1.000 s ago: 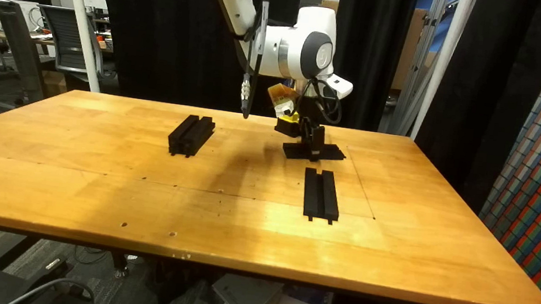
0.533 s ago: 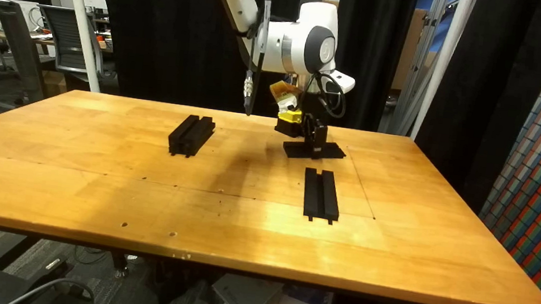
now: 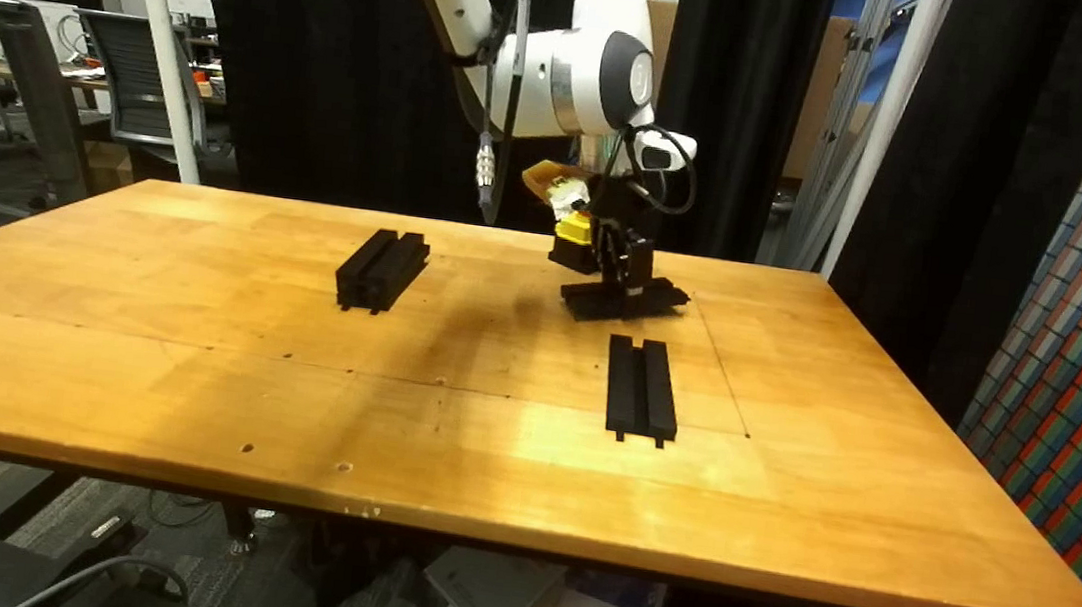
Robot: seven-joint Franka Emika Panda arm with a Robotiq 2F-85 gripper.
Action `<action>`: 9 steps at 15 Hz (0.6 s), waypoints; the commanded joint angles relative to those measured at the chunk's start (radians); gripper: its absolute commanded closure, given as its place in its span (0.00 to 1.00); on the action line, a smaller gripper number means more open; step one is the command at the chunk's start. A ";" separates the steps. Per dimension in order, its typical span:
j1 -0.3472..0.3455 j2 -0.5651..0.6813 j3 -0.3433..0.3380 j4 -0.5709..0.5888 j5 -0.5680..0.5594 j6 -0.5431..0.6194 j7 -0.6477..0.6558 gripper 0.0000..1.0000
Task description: Arrange the black objects together
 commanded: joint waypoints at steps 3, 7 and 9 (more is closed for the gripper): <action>0.105 -0.302 -0.030 -0.316 -0.188 0.066 0.026 0.55; 0.105 -0.487 0.060 -0.483 -0.269 0.094 -0.065 0.55; 0.096 -0.552 0.124 -0.540 -0.258 0.096 -0.120 0.55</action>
